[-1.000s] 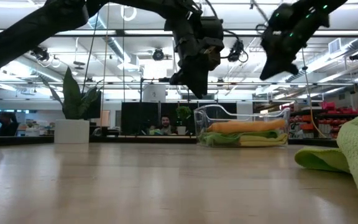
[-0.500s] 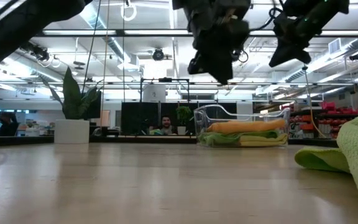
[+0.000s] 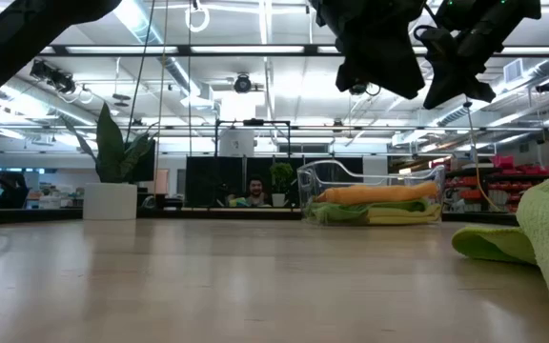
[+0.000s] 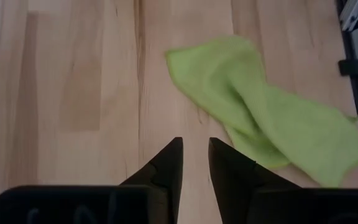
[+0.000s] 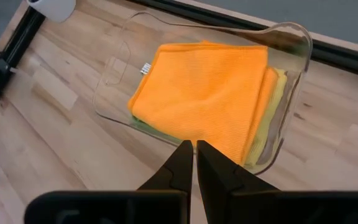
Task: Fold microfiber towels
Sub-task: Fold the light green towel
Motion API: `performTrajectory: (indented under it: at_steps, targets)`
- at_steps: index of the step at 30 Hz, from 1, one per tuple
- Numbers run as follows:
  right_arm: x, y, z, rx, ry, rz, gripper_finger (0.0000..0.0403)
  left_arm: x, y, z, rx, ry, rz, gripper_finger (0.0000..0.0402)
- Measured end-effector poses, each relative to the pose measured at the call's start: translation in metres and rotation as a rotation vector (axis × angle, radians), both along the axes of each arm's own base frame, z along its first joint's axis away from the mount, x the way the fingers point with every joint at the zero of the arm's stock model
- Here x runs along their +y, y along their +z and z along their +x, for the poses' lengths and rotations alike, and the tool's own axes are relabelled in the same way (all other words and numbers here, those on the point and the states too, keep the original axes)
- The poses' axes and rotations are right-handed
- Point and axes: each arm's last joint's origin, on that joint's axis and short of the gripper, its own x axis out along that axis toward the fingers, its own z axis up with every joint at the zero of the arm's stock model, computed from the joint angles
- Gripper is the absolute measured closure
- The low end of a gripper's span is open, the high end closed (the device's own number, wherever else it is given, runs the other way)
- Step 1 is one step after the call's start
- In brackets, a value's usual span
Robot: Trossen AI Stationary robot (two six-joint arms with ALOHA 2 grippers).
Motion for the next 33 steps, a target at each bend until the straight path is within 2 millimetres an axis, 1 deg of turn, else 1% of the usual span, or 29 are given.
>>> performTrajectory:
  at_steps: [6, 12, 16, 23, 27, 33]
  targets:
    - [0.0, 0.0, 0.0, -0.003, -0.006, 0.005, 0.0376, -0.001, 0.0, 0.0, 0.003, -0.005, 0.003, 0.0316]
    - [0.0, 0.0, 0.0, -0.003, -0.006, 0.005, 0.0378, -0.003, -0.008, -0.002, 0.045, 0.0, -0.001, 0.0319]
    - [0.0, 0.0, 0.0, 0.001, 0.001, -0.001, 0.0379, -0.006, -0.01, -0.001, 0.045, 0.021, -0.019, 0.0325]
    - [0.002, -0.002, -0.001, 0.02, 0.019, 0.017, 0.038, -0.01, -0.011, 0.0, 0.056, 0.116, -0.043, 0.0326]
    - [0.006, -0.002, 0.002, 0.023, 0.102, -0.004, 0.038, -0.02, -0.012, -0.002, 0.072, 0.206, -0.021, 0.0323]
    - [0.019, 0.001, 0.011, 0.014, 0.281, -0.057, 0.038, -0.048, -0.013, -0.007, 0.073, 0.373, -0.042, 0.0326]
